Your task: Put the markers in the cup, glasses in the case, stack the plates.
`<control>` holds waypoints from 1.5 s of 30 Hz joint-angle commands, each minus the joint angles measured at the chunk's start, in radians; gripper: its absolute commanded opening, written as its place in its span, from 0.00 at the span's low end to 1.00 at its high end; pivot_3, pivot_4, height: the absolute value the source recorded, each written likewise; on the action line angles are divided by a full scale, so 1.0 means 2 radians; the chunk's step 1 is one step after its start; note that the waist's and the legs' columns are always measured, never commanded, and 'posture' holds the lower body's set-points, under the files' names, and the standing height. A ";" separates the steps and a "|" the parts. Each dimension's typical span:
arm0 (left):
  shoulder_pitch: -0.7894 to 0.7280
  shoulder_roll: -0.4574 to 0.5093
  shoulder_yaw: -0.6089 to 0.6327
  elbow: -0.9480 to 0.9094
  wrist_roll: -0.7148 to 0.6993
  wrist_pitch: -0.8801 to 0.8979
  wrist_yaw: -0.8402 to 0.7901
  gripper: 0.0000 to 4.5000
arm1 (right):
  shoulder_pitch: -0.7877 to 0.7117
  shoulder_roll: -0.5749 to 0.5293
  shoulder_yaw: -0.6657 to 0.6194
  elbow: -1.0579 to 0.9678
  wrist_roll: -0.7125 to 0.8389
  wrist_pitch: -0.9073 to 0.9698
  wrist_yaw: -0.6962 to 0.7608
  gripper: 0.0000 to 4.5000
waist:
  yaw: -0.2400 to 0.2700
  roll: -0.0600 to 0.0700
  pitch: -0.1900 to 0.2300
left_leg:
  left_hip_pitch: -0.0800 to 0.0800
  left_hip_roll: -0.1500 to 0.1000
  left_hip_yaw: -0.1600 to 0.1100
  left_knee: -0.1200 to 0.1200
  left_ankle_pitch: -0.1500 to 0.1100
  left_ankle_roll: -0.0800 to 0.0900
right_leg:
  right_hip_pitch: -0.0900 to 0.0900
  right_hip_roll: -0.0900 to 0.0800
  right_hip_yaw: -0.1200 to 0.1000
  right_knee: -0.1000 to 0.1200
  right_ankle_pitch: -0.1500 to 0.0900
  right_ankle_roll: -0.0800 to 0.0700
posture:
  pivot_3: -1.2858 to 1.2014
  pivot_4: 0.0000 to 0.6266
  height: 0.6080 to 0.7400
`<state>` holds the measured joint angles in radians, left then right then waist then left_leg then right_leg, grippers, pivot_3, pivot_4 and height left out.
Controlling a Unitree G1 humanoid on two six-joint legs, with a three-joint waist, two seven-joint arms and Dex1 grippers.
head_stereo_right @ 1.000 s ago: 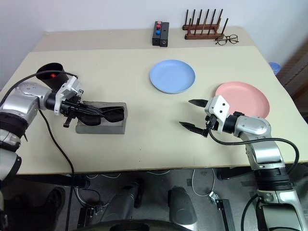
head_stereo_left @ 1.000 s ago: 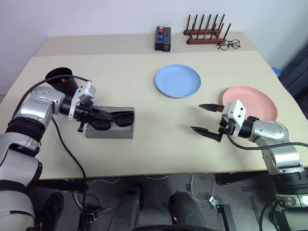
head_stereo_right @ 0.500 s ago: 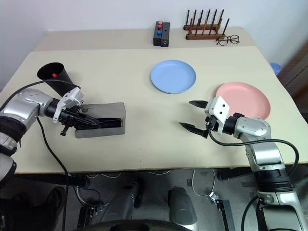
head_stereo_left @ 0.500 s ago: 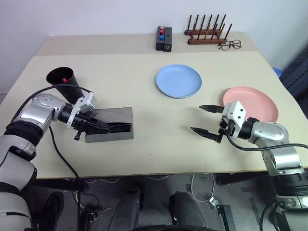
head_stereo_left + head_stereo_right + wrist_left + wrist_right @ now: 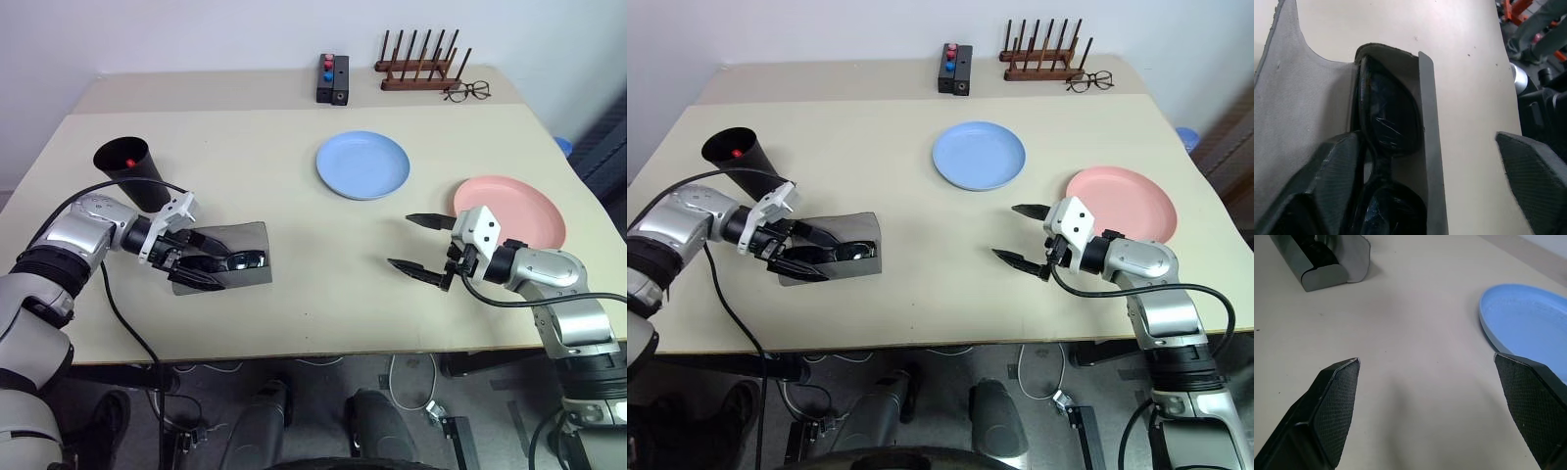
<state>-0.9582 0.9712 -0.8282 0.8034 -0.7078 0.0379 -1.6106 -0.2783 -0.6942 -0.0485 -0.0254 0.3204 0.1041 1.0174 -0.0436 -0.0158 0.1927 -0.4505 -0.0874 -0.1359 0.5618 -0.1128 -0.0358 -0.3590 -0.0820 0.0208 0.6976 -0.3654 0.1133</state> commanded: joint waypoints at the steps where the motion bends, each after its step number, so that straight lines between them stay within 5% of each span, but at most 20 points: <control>1: -0.014 0.015 0.013 -0.017 -0.011 -0.010 -0.002 0.99 | -0.009 0.002 -0.003 -0.008 0.002 -0.006 -0.001 1.00 | 0.000 0.000 0.000 | 0.000 0.000 0.000 0.000 0.000 0.000 | 0.000 0.000 0.000 0.000 0.000 0.000 | 0.52 0.24 0.98; 9: -0.012 0.047 0.040 -0.067 -0.013 0.024 -0.002 0.99 | -0.016 0.005 0.001 0.001 0.000 -0.008 -0.001 1.00 | 0.000 0.000 0.000 | 0.000 0.000 0.000 0.000 0.000 0.000 | 0.000 0.000 0.000 0.000 0.000 0.000 | 0.52 0.24 0.98; 18: -0.024 0.018 0.166 -0.067 0.012 0.077 -0.002 0.99 | -0.029 0.010 0.007 0.014 -0.004 -0.013 -0.001 1.00 | 0.000 0.000 0.000 | 0.000 0.000 0.000 0.000 0.000 0.000 | 0.000 0.000 0.000 0.000 0.000 0.000 | 0.52 0.24 0.98; 22: -0.039 -0.012 0.244 -0.076 0.026 0.100 0.011 0.63 | -0.038 0.014 0.012 0.022 -0.005 -0.017 -0.001 1.00 | 0.000 0.000 0.000 | 0.000 0.000 0.000 0.000 0.000 0.000 | 0.000 0.000 0.000 0.000 0.000 0.000 | 0.52 0.24 0.98; 28: -0.058 -0.062 0.316 -0.003 0.127 -0.004 0.134 0.01 | -0.044 0.017 0.011 0.022 0.003 -0.015 0.005 1.00 | -0.001 0.000 0.000 | 0.000 0.000 0.000 0.000 0.000 0.000 | 0.000 0.000 0.000 0.000 0.000 0.000 | 0.52 0.24 0.98; 35: -0.036 -0.080 0.332 0.042 0.218 -0.047 0.198 0.01 | -0.033 0.022 -0.005 -0.039 0.082 0.031 0.033 1.00 | 0.000 0.000 0.000 | 0.000 0.000 0.000 0.000 0.000 0.000 | 0.000 0.000 0.000 0.000 0.000 0.000 | 0.52 0.24 0.98; 45: 0.016 -0.089 0.328 0.031 0.288 -0.011 0.202 0.01 | -0.026 0.031 0.004 -0.061 0.089 0.034 0.027 1.00 | 0.000 0.000 0.000 | 0.000 0.000 0.000 0.000 0.000 0.000 | 0.000 0.000 0.000 0.000 0.000 0.000 | 0.52 0.24 0.98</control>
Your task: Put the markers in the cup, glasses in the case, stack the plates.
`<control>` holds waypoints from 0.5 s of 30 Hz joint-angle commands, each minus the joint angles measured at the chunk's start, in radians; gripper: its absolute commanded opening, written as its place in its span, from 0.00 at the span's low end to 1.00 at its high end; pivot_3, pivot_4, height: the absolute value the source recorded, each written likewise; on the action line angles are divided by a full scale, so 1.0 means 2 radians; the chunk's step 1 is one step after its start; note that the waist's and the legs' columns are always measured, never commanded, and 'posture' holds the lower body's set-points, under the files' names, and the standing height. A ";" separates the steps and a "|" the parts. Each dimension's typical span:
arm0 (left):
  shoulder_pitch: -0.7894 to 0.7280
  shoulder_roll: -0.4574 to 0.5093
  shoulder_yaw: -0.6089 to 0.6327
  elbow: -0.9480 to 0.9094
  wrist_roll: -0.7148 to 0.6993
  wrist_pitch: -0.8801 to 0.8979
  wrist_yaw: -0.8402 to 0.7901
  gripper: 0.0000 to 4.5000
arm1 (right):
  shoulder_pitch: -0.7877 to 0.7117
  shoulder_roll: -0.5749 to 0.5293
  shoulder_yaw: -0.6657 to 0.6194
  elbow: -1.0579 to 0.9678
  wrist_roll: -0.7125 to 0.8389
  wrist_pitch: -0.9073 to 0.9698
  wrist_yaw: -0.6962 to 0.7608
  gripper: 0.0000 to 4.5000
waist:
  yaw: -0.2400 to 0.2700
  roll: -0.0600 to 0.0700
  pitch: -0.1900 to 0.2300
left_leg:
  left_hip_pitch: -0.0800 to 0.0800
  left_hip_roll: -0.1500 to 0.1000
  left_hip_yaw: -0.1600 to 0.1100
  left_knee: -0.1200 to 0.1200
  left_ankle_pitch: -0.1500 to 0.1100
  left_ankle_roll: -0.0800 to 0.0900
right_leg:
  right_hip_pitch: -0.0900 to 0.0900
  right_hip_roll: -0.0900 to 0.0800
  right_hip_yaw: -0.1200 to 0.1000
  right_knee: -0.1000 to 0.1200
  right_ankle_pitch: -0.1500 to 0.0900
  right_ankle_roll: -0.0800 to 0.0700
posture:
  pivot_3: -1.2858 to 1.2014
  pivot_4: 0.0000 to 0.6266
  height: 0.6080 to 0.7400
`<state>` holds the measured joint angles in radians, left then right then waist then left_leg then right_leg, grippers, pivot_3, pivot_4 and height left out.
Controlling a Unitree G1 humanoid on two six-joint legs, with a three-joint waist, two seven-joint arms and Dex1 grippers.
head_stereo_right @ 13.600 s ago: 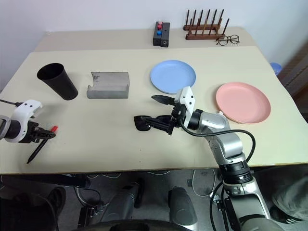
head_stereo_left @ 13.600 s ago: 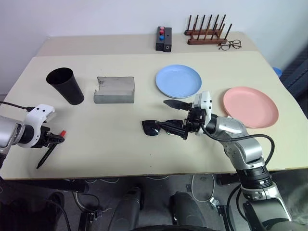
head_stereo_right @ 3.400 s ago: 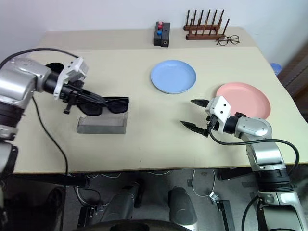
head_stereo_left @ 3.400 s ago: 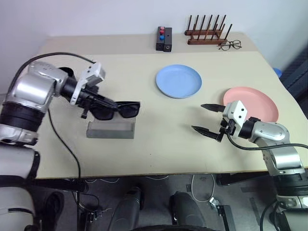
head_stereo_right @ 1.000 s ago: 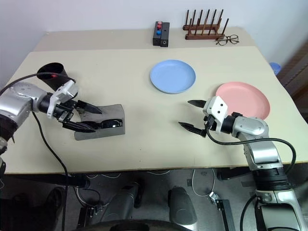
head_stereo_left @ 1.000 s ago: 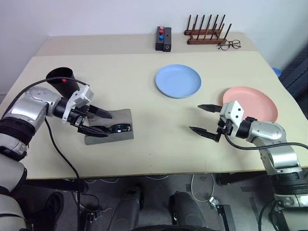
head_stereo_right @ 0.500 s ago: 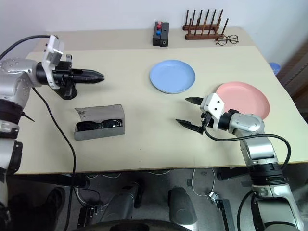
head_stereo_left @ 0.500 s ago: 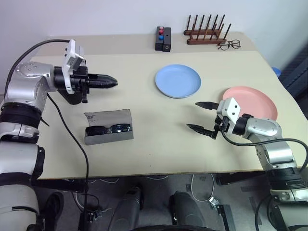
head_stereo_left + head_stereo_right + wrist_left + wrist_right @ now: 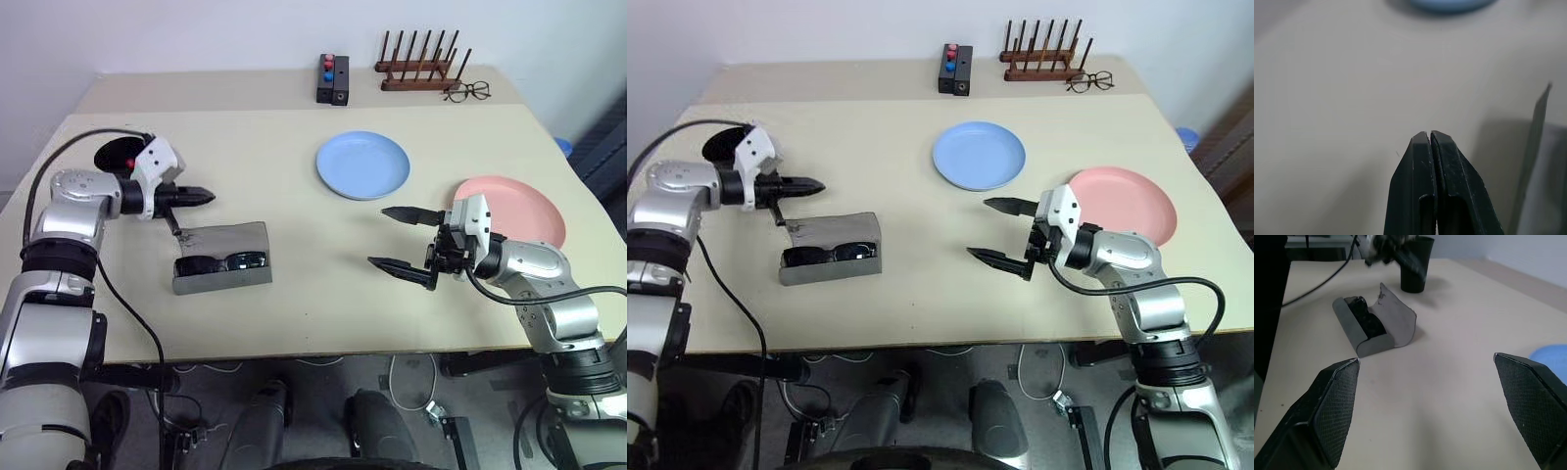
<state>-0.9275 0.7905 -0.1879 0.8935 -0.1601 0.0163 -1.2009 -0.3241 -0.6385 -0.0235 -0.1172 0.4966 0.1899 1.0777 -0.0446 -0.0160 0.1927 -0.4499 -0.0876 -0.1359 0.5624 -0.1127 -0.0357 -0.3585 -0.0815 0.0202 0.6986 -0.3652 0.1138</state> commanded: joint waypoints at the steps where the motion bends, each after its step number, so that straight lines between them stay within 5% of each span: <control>1: 0.004 -0.001 0.010 -0.018 0.013 0.007 -0.013 0.01 | -0.003 0.003 -0.008 -0.014 -0.002 -0.010 -0.004 1.00 | 0.000 0.000 0.000 | 0.000 0.000 0.000 0.000 0.000 0.000 | 0.000 0.000 0.000 0.000 0.000 0.000 | 0.52 0.24 0.98; 15: 0.079 0.038 0.008 -0.157 0.002 0.112 -0.161 0.01 | -0.006 0.004 -0.006 -0.003 -0.023 -0.020 -0.017 1.00 | 0.000 0.000 0.000 | 0.000 0.000 0.000 0.000 0.000 0.000 | 0.000 0.000 0.000 0.000 0.000 0.000 | 0.52 0.24 0.98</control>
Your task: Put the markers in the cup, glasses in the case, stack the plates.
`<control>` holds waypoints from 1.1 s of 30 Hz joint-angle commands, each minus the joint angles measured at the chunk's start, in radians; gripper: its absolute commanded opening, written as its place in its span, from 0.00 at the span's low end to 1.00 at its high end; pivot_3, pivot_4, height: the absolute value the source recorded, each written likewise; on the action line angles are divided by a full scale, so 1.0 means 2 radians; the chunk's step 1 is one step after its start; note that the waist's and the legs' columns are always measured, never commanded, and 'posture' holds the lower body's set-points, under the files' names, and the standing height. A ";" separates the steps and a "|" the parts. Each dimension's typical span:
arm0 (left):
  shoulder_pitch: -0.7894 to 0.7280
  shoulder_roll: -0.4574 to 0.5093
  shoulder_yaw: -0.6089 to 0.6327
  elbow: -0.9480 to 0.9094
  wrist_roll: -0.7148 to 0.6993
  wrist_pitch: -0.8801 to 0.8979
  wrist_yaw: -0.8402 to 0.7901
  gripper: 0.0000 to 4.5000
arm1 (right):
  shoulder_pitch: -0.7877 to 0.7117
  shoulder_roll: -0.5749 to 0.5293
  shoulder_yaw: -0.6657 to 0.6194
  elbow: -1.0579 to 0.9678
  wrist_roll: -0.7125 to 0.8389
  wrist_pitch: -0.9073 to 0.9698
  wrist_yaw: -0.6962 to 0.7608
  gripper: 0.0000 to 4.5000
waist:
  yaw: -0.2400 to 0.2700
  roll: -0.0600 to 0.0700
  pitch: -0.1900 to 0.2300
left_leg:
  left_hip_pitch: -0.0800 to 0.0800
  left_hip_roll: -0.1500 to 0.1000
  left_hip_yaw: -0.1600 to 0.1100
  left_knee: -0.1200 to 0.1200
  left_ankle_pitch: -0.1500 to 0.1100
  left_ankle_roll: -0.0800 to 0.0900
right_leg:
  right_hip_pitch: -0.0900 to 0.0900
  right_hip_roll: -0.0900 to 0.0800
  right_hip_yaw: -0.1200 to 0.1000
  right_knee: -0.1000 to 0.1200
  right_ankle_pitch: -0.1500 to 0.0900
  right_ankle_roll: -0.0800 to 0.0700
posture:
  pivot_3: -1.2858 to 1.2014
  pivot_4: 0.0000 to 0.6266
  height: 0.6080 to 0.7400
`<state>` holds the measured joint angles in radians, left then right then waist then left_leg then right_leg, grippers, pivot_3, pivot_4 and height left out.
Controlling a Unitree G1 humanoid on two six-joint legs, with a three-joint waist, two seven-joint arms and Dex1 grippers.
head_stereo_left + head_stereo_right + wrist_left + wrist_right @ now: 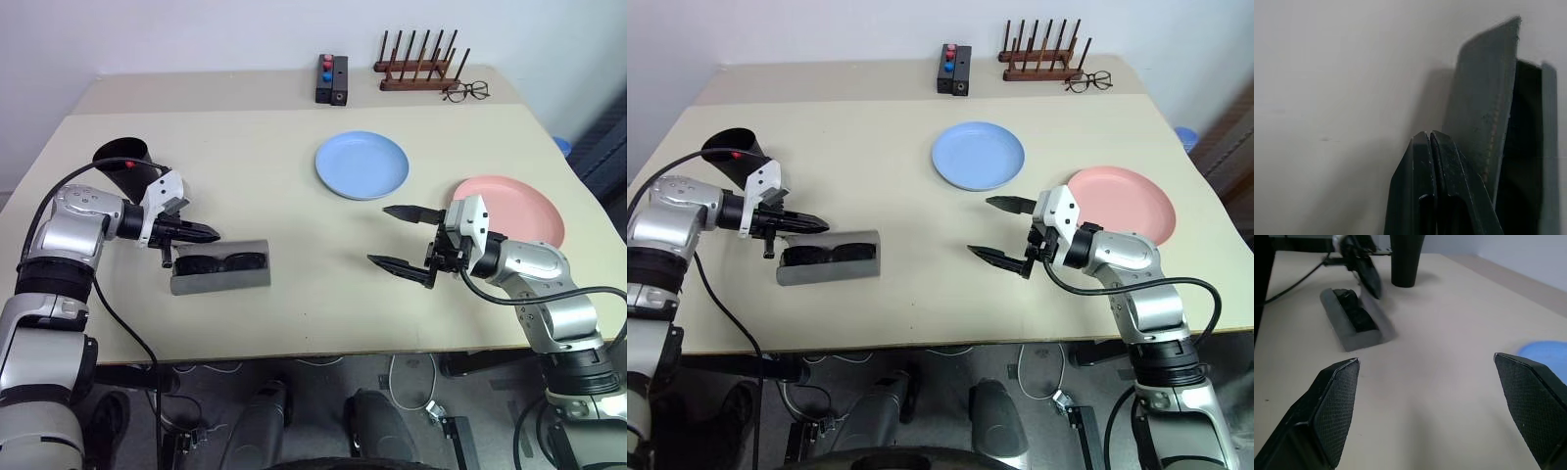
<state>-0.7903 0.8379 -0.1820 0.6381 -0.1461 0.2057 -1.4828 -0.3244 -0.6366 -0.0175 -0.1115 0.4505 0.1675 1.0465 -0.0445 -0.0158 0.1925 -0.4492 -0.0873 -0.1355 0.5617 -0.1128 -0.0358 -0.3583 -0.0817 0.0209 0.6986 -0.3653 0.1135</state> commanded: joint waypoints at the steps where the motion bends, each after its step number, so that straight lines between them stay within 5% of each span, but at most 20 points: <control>1: 0.018 0.017 0.005 -0.041 -0.004 0.019 -0.024 0.01 | -0.007 0.003 -0.009 -0.005 -0.001 -0.009 -0.002 1.00 | 0.000 0.000 0.000 | 0.000 0.000 0.000 0.000 0.000 0.000 | 0.000 0.000 0.000 0.000 0.000 0.000 | 0.52 0.24 0.98; 12: 0.052 0.024 0.028 -0.126 -0.021 0.036 -0.020 0.01 | -0.008 0.003 -0.006 0.002 -0.010 -0.013 -0.001 1.00 | 0.001 0.000 0.000 | 0.000 0.000 0.000 0.000 0.000 0.000 | 0.000 -0.001 0.000 0.000 0.000 0.000 | 0.52 0.24 0.98; 18: -0.030 -0.021 0.112 -0.079 -0.101 0.118 0.037 0.01 | -0.023 0.007 -0.022 0.017 0.000 -0.005 -0.013 1.00 | 0.003 0.000 0.000 | 0.000 0.000 -0.001 0.001 0.000 0.000 | 0.000 0.000 -0.001 0.000 0.000 0.000 | 0.52 0.24 0.98; 21: -0.053 -0.045 0.164 -0.077 -0.150 0.141 0.063 0.19 | -0.042 0.013 -0.043 0.037 0.013 0.013 -0.038 1.00 | 0.001 0.000 0.000 | 0.000 0.000 -0.001 0.001 0.000 0.000 | 0.000 0.000 -0.001 0.000 0.000 0.000 | 0.52 0.24 0.98; 28: -0.012 -0.073 0.180 -0.160 -0.198 0.168 0.073 0.97 | -0.074 -0.009 -0.063 0.094 -0.036 0.031 -0.101 1.00 | 0.000 0.000 0.000 | 0.000 0.000 0.000 0.000 0.000 0.000 | 0.000 0.000 0.000 0.000 0.000 0.000 | 0.52 0.24 0.98; 33: 0.023 -0.081 0.182 -0.217 -0.237 0.200 0.072 1.00 | -0.060 -0.062 -0.072 0.124 -0.076 0.056 -0.123 1.00 | 0.003 0.000 0.000 | 0.000 0.000 0.000 0.000 0.000 0.000 | 0.000 0.000 0.000 0.000 0.000 0.000 | 0.52 0.24 0.98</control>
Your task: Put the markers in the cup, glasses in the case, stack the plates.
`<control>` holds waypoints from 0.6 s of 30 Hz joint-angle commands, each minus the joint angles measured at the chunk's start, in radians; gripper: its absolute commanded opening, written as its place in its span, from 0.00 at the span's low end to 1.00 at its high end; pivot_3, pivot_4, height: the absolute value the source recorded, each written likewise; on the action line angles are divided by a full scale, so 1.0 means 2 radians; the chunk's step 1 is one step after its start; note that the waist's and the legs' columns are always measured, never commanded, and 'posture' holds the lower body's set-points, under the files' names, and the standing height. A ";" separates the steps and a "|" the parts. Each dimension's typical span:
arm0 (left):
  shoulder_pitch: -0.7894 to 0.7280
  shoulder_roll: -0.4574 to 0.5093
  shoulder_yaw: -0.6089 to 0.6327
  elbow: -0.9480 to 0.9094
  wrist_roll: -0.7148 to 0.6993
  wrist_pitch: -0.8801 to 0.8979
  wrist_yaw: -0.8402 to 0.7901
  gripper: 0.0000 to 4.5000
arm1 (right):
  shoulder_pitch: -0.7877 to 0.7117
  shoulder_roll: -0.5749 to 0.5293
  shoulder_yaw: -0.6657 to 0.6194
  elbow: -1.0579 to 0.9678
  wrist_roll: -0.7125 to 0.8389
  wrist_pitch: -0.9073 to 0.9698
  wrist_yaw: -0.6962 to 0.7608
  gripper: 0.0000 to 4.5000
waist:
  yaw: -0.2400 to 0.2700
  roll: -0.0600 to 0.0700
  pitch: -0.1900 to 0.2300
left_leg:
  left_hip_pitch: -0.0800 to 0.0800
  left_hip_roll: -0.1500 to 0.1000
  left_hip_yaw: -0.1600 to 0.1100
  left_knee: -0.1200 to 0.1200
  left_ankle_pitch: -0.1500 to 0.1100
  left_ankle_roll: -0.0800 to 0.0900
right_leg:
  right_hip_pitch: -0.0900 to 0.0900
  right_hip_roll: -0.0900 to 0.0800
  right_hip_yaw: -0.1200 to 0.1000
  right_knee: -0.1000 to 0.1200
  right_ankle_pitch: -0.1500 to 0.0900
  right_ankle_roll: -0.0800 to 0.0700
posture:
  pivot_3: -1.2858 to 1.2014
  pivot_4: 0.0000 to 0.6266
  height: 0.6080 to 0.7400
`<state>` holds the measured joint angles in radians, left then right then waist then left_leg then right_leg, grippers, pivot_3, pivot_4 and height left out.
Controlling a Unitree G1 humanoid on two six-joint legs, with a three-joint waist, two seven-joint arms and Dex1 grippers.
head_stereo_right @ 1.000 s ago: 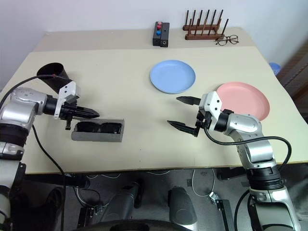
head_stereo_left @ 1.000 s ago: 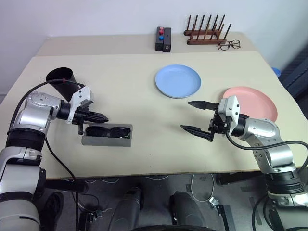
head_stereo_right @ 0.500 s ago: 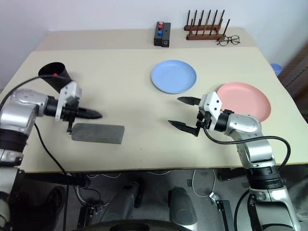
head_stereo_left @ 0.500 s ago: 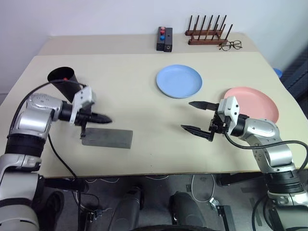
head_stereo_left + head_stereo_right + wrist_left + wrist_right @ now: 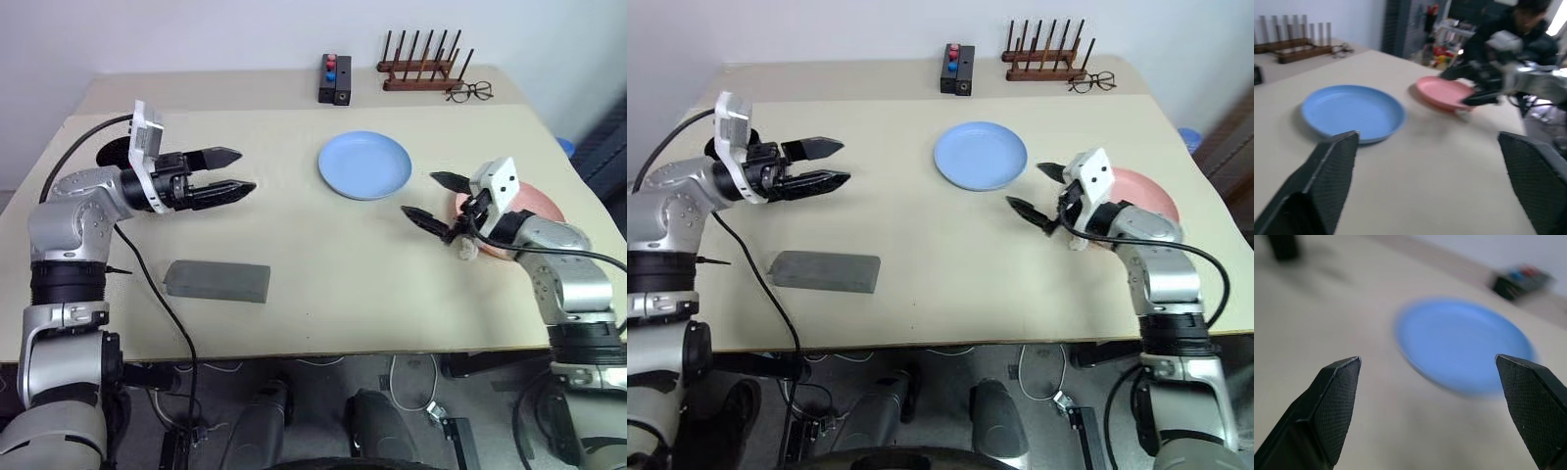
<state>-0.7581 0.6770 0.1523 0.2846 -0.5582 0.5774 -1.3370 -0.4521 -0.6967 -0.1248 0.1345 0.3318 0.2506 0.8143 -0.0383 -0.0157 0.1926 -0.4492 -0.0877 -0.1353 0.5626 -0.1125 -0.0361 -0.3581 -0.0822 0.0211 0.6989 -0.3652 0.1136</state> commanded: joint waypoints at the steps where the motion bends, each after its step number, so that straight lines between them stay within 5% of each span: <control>1: 0.011 -0.002 0.015 -0.048 -0.039 0.022 -0.001 1.00 | 0.009 -0.044 -0.018 0.002 -0.020 0.025 -0.004 1.00 | 0.000 0.000 0.000 | 0.000 0.000 0.000 0.000 0.000 0.000 | 0.000 0.000 0.000 0.000 0.000 0.000 | 0.52 0.24 0.98; 18: 0.044 -0.004 -0.011 -0.068 -0.027 -0.025 -0.020 1.00 | 0.091 -0.180 -0.010 0.075 -0.096 -0.037 0.078 1.00 | -0.001 0.000 0.000 | 0.000 0.000 0.001 0.000 0.000 0.000 | 0.000 0.000 0.000 -0.001 0.000 0.000 | 0.52 0.24 0.98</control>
<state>-0.6691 0.6642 0.1304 0.1563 -0.6187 0.5570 -1.3686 -0.2696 -1.0382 -0.1476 0.2709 0.1623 0.2287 0.9545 -0.0409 -0.0156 0.1926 -0.4486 -0.0872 -0.1338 0.5625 -0.1128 -0.0359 -0.3573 -0.0829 0.0215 0.6978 -0.3654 0.1133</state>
